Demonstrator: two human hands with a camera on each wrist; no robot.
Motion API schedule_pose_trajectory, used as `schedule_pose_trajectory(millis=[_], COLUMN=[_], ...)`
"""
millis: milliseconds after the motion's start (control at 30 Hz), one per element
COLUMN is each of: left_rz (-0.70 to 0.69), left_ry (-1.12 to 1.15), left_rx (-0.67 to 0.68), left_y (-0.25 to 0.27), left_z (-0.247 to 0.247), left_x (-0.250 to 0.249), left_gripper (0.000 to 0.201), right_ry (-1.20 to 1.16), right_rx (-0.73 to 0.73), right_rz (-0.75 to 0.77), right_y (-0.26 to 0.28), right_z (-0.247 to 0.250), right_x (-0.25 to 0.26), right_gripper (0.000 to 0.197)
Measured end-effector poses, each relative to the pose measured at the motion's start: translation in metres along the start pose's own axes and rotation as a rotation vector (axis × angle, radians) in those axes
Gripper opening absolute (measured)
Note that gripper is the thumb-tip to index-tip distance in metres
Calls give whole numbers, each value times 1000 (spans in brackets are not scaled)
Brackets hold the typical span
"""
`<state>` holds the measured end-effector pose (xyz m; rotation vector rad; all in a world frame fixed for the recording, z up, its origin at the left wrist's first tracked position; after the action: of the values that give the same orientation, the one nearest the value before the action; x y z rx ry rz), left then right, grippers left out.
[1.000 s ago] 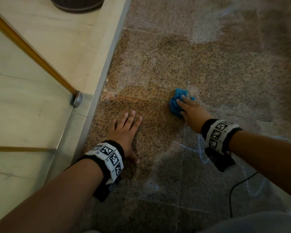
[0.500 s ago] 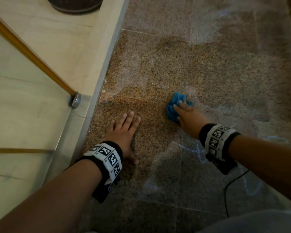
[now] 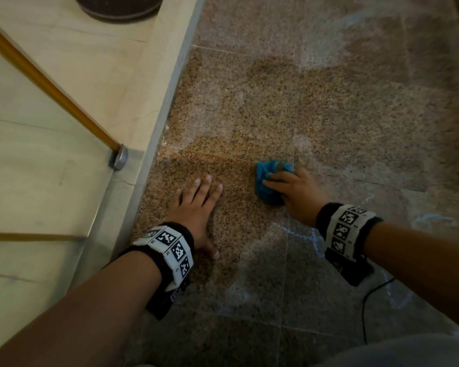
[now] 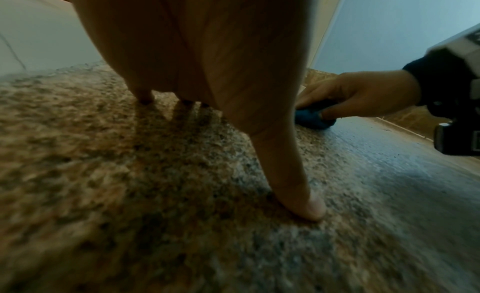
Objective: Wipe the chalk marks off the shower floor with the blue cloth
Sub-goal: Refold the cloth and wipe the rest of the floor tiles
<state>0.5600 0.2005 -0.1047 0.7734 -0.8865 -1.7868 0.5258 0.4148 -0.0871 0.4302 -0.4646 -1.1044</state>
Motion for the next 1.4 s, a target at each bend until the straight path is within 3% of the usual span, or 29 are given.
schedule_pose_trajectory(millis=[67, 233, 333, 467, 633, 867, 967, 1033, 1100, 1200, 1267, 1400], left_rz=[2, 0, 5, 4, 7, 7, 3, 0, 1, 10, 13, 8], left_ry=[-3, 1, 4, 2, -9, -5, -6, -3, 3, 3, 3, -6], left_rx=[0, 8, 5, 4, -4, -2, -6, -3, 3, 13, 21, 2], left_y=[0, 0, 0, 1, 0, 1, 0, -2, -2, 0, 3, 3], left_z=[0, 1, 1, 1, 0, 0, 0, 0, -1, -2, -2, 2], left_x=[0, -1, 0, 0, 0, 1, 1, 0, -1, -1, 0, 0], left_gripper=[148, 148, 148, 148, 147, 148, 148, 148, 148, 146, 145, 146], right_ry=[-37, -102, -13, -153, -260, -151, -224, -161, -113, -61, -85, -227], right_rx=[-3, 15, 23, 20, -63, -21, -82, -52, 1, 145, 161, 27], right_rz=[-5, -214, -114, 25, -207, 72, -77, -99, 37, 372, 474, 134], right_y=[-5, -13, -9, -8, -16, -13, -12, -8, -1, 19, 19, -2], right_z=[6, 19, 12, 12, 20, 4, 16, 17, 6, -22, -24, -2], right_x=[-15, -29, 3, 5, -30, 2, -21, -11, 24, 90, 99, 47], right_gripper=[47, 46, 44, 37, 38, 40, 39, 41, 43, 38, 31, 33])
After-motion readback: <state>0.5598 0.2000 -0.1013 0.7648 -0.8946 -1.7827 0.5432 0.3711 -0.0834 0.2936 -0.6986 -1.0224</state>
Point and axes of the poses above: each hand's wrist, its own y-axis away from the middle knuckle, its own z-axis out of the back of the hand, x = y × z, the point moved 6 cm from there along -y, towards the middle knuckle, and after that the axes turned 12 degrees about x, right-handed, at the moved point
